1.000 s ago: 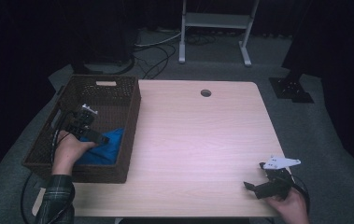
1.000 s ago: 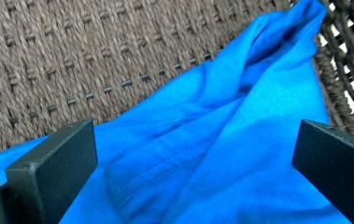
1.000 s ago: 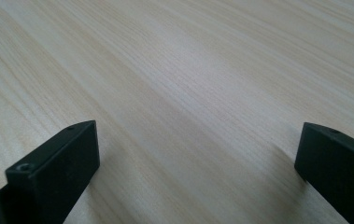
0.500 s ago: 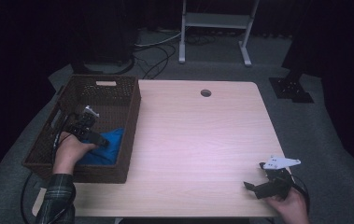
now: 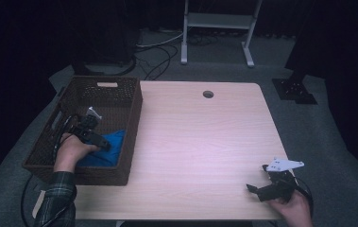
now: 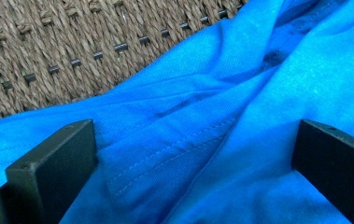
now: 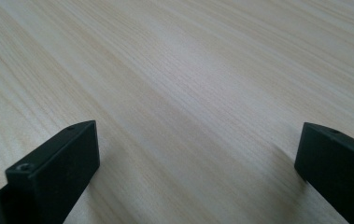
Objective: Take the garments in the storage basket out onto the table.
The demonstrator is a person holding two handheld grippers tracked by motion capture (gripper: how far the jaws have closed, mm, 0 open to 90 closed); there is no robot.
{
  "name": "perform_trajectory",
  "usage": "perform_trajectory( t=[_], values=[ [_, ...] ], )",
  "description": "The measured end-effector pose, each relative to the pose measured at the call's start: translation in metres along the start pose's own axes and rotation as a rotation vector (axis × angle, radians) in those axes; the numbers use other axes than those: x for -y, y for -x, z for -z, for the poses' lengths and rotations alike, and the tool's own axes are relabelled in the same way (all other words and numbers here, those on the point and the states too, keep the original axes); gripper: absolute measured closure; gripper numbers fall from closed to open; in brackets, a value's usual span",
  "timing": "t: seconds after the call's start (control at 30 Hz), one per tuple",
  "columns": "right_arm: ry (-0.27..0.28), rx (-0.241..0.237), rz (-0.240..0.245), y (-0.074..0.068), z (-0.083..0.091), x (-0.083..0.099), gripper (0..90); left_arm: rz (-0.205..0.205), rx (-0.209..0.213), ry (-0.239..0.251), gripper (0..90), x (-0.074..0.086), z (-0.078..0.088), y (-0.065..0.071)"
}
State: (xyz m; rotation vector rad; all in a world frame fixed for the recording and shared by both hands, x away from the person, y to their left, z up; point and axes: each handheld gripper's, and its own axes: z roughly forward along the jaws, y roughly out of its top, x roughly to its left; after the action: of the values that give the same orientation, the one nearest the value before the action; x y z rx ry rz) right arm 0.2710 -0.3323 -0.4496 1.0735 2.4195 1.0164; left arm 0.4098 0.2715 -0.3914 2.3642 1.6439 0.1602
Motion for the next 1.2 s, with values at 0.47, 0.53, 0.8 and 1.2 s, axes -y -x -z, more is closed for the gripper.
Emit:
perform_trajectory(
  t=[0.47, 0.53, 0.8, 1.2],
  values=[
    [0.000, 0.000, 0.000, 0.000, 0.000, 0.000, 0.0, -0.008, 0.005, -0.020, 0.0, -0.002, -0.007, -0.001],
    [0.000, 0.000, 0.000, 0.000, 0.000, 0.000, 0.0, -0.012, -0.004, -0.026, 0.0, -0.002, -0.008, 0.000],
    [0.000, 0.000, 0.000, 0.000, 0.000, 0.000, 0.0, -0.030, -0.058, -0.047, 4.9, -0.004, -0.008, 0.008],
    [0.000, 0.000, 0.001, 0.000, 0.000, 0.000, 0.0, -0.042, -0.016, -0.032, 68.3, -0.002, 0.006, 0.014]
  ],
)
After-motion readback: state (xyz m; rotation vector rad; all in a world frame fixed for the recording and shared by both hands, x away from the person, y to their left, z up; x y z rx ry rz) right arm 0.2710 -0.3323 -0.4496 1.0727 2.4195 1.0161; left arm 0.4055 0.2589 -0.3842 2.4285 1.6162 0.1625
